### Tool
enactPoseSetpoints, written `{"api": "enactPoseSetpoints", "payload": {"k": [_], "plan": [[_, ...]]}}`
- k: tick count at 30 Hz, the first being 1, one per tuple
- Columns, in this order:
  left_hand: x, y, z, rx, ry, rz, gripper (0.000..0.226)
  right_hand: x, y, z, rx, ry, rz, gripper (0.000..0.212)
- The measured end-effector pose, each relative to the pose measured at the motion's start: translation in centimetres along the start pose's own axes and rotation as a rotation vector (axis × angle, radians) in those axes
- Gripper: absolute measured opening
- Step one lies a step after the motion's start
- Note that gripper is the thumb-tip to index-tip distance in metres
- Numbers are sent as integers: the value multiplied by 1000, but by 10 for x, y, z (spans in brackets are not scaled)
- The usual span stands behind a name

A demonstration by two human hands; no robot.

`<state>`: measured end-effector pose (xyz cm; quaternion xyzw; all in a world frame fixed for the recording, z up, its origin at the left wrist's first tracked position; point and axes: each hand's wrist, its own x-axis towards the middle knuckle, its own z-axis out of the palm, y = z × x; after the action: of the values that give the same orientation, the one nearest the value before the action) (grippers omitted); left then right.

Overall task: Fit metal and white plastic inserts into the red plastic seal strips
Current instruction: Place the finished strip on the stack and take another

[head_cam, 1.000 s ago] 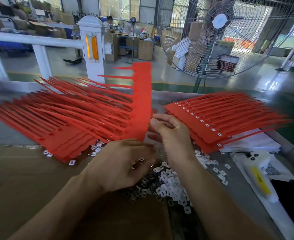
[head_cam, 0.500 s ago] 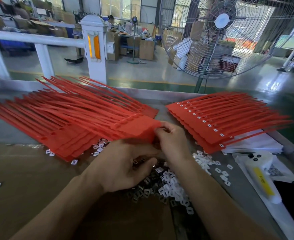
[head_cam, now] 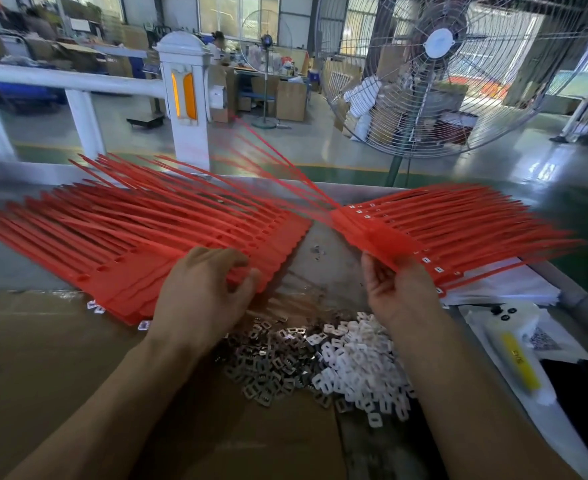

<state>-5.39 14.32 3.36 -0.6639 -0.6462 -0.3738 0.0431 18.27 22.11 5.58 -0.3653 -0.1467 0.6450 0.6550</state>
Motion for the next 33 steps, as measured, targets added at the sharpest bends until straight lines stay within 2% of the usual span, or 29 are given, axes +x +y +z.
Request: {"api": "enactPoseSetpoints", "payload": {"k": [3, 6, 11, 16, 18, 23, 28, 33], "plan": [[4, -5, 7, 137, -218, -47, 60, -4, 1, 2, 81, 33, 78, 31], [6, -7, 12, 208, -270, -77, 73, -8, 4, 4, 145, 24, 127, 37], [4, -2, 13, 204, -264, -117, 62, -8, 8, 3, 69, -45, 144, 39], [5, -3, 16, 62, -310, -88, 56, -5, 13, 7, -1, -41, 142, 17], [6, -3, 15, 41, -291, -83, 55, -5, 16, 9, -49, -59, 109, 18], [5, -3, 12, 131, -216, -72, 40, -9, 21, 9, -131, -145, 11, 15], [3, -9, -1, 275, -135, -58, 22, -8, 18, 8, -206, -128, -58, 11], [1, -12, -14, 287, -86, -94, 12, -10, 16, 7, -156, -224, -83, 7]]}}
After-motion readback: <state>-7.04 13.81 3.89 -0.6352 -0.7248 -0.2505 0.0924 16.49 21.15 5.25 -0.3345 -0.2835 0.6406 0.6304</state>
